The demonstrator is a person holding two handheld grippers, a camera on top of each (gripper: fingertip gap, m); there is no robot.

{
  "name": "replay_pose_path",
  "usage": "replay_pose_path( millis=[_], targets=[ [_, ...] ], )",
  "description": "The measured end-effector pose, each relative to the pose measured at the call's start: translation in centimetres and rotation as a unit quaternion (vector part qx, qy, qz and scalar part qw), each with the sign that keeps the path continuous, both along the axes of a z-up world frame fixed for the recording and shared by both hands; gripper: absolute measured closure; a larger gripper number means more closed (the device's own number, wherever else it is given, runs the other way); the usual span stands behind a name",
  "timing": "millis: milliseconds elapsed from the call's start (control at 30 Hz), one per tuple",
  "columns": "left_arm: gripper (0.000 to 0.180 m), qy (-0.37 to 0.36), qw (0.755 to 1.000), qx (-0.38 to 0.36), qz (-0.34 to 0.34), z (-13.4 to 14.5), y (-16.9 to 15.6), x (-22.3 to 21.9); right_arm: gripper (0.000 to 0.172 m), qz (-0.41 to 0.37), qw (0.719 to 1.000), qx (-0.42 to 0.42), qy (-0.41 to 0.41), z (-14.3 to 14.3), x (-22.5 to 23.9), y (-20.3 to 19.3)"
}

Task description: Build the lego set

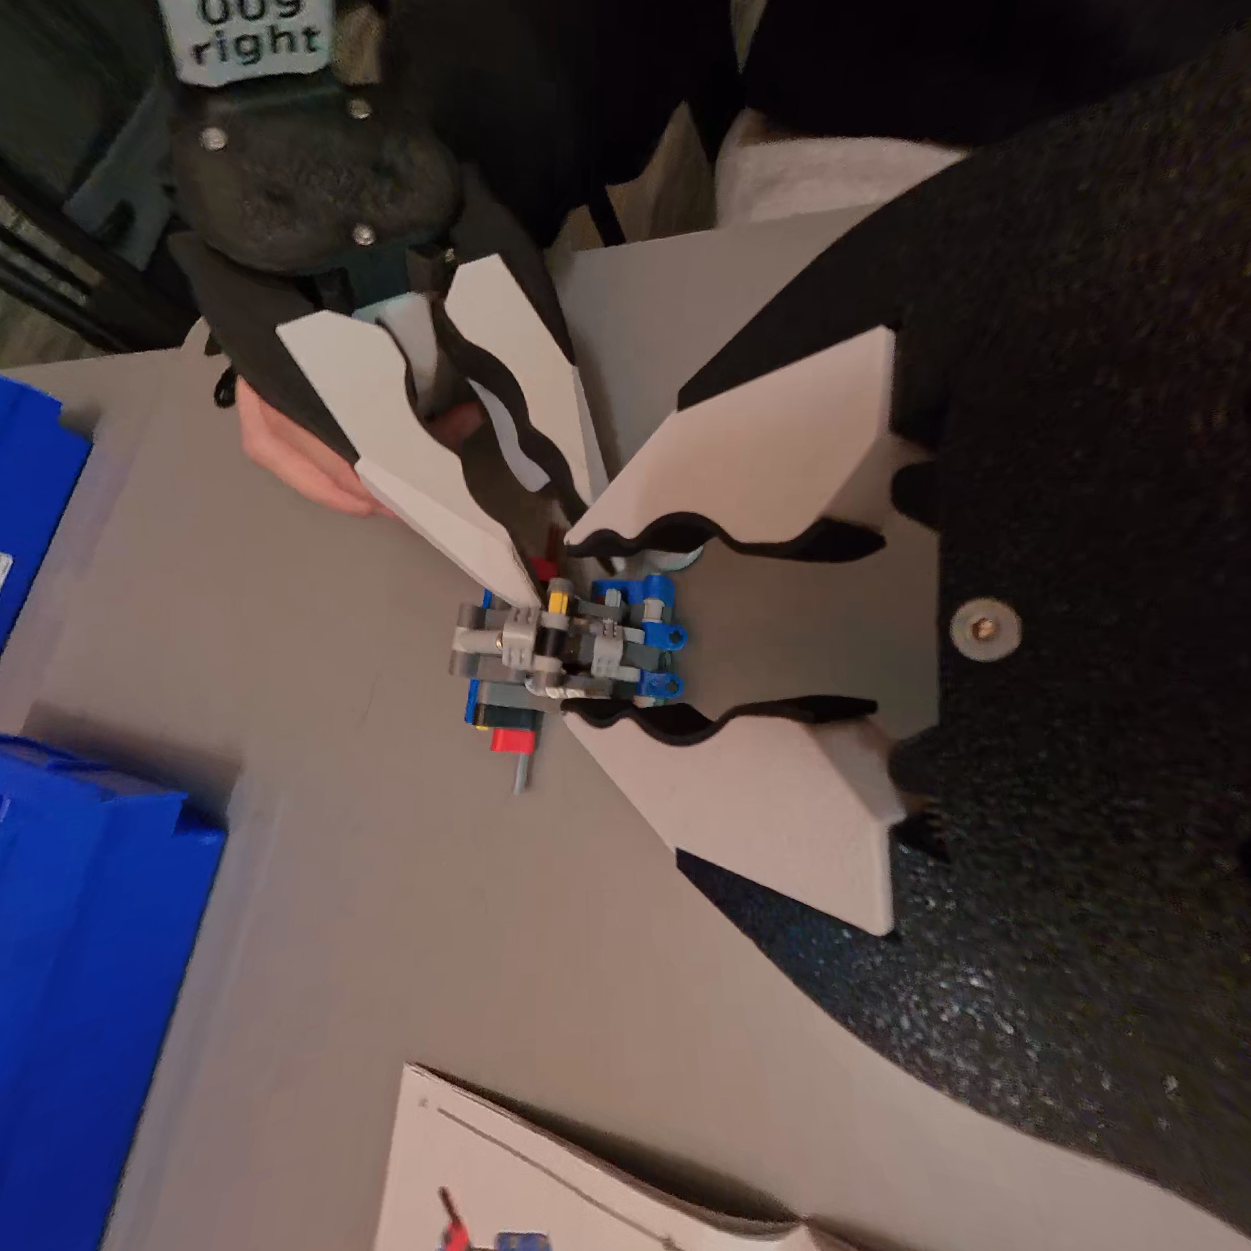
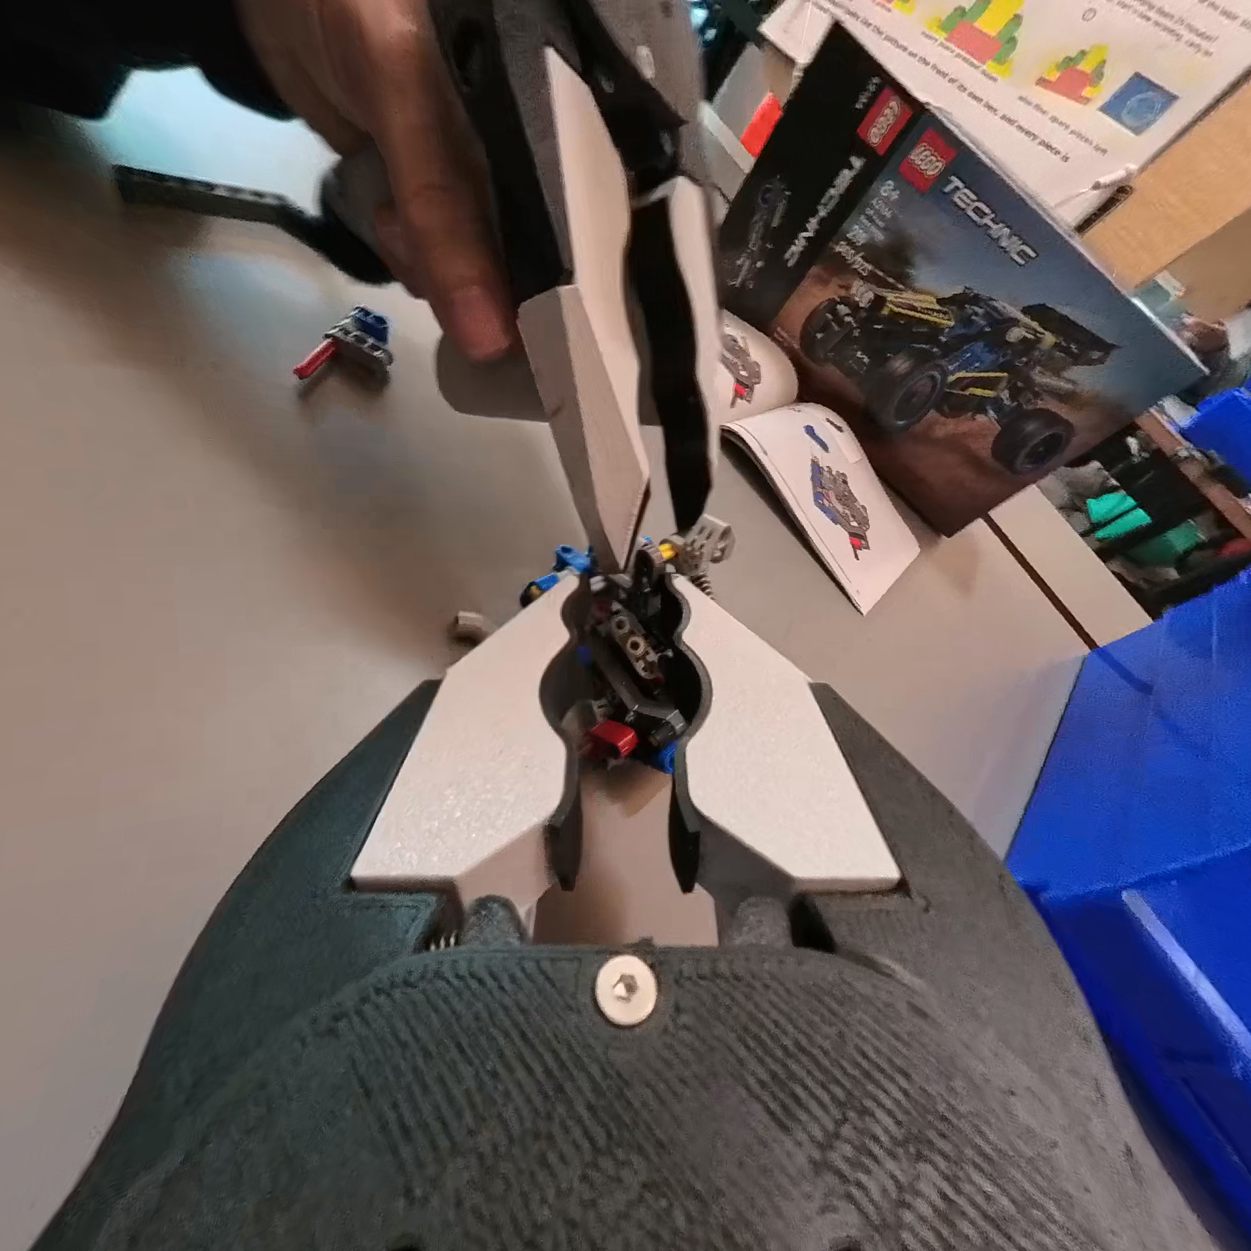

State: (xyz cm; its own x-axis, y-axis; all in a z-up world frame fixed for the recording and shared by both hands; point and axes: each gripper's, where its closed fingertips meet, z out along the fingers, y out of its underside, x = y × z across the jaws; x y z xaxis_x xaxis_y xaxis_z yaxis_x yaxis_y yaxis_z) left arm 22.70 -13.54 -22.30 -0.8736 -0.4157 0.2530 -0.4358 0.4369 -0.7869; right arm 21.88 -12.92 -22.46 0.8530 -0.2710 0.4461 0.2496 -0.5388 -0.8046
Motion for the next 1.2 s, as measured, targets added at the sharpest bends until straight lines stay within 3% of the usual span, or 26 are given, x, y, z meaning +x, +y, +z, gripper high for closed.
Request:
replay_pose_path(
  millis=[33,133,233,367,467,600,1200],
  targets=[
    [0.14,-0.01,1.0,-0.003,-0.018,0.1,-0.3,-0.3,0.151,0.013,1.0,-0.01,0.002,0.0,-0.4,-0.1],
    [0.133,-0.036,0.998,-0.007,-0.048,0.1,-0.6,-0.6,0.149,0.037,0.999,-0.025,0.004,0.6,-1.1,-0.8],
    [0.132,-0.067,0.997,0.012,-0.035,-0.3,-0.2,0.2,0.145,0.019,1.0,0.0,0.003,2.0,-0.3,-1.8],
    [0.139,-0.087,0.996,0.019,-0.031,-0.6,-0.5,0.4,0.117,0.012,1.0,0.019,0.02,1.5,1.6,-1.9],
    [0.149,-0.1,0.994,0.024,-0.026,-0.8,-0.6,0.6,0.124,0.027,0.999,0.003,0.044,0.4,1.9,-1.4],
    [0.147,-0.109,0.994,0.003,-0.015,-0.3,-0.9,1.0,0.12,0.05,0.996,-0.001,0.079,-0.7,1.0,-0.8],
    [0.156,-0.131,0.99,0.008,-0.048,-0.3,-0.9,0.8,0.127,0.048,0.997,-0.008,0.06,-0.8,1.0,-0.4]
  ],
)
